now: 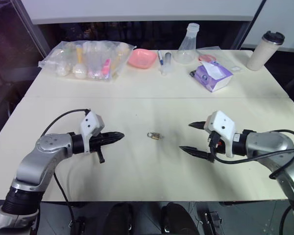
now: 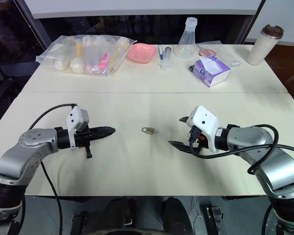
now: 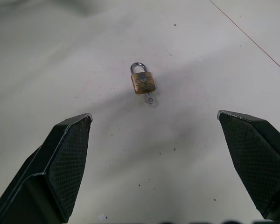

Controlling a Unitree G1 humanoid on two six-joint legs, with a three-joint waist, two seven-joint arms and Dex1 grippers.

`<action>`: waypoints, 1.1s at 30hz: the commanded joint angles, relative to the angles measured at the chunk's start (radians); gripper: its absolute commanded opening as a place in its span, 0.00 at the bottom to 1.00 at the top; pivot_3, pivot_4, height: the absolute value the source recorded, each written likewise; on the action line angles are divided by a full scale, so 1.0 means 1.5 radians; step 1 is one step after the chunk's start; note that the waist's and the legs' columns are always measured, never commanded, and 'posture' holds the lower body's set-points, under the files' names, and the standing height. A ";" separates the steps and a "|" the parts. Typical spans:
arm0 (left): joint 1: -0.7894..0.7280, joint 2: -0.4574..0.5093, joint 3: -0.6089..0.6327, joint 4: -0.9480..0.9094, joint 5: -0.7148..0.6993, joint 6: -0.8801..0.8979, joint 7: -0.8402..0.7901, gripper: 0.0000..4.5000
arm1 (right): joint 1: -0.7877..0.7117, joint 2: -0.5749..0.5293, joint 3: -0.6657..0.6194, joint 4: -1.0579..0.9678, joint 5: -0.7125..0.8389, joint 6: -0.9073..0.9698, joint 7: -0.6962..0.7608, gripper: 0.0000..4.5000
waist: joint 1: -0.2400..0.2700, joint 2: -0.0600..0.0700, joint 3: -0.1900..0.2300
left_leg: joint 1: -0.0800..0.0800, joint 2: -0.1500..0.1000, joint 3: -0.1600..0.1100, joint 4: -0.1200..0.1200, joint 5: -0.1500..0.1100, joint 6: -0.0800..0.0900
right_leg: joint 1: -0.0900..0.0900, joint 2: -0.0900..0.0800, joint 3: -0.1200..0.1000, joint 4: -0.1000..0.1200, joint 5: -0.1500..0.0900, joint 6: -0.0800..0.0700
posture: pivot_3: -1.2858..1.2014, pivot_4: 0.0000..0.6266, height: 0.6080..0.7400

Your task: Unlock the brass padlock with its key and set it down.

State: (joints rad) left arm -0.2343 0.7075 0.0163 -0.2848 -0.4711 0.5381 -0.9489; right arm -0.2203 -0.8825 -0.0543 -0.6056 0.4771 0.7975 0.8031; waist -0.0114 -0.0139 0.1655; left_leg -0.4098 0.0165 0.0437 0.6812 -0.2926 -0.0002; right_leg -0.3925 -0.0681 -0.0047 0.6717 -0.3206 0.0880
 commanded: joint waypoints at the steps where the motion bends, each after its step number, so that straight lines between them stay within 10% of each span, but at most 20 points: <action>1: -0.015 -0.001 0.013 -0.014 -0.006 -0.003 0.009 0.00 | -0.007 -0.001 -0.010 -0.023 0.007 -0.004 -0.005 0.99 | 0.000 0.000 0.000 | 0.000 0.000 0.000 0.000 0.000 0.000 | 0.000 0.000 0.000 0.000 0.000 0.000 | 0.52 0.24 0.81; 29: -0.123 0.005 -0.077 0.132 0.060 -0.121 -0.143 0.00 | 0.011 0.001 -0.014 -0.049 0.004 0.004 -0.039 0.99 | 0.001 0.000 0.000 | 0.000 0.000 0.000 0.000 0.000 0.000 | 0.001 0.000 0.000 0.000 0.000 0.000 | 0.52 0.24 0.81; 33: -0.182 -0.024 -0.125 0.238 0.101 -0.196 -0.195 0.29 | 0.023 0.002 -0.018 -0.066 0.006 0.011 -0.053 1.00 | 0.003 0.000 0.000 | 0.000 0.000 0.000 0.000 0.000 0.000 | 0.001 0.001 -0.001 0.000 0.000 0.000 | 0.52 0.24 0.81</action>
State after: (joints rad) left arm -0.4786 0.6764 -0.1517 0.0369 -0.3491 0.3060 -1.2079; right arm -0.1887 -0.8806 -0.0555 -0.6643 0.4771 0.8142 0.7333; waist -0.0066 -0.0140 0.1656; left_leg -0.4100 0.0158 0.0438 0.6821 -0.2929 0.0005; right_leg -0.3913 -0.0671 -0.0055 0.6710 -0.3205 0.0883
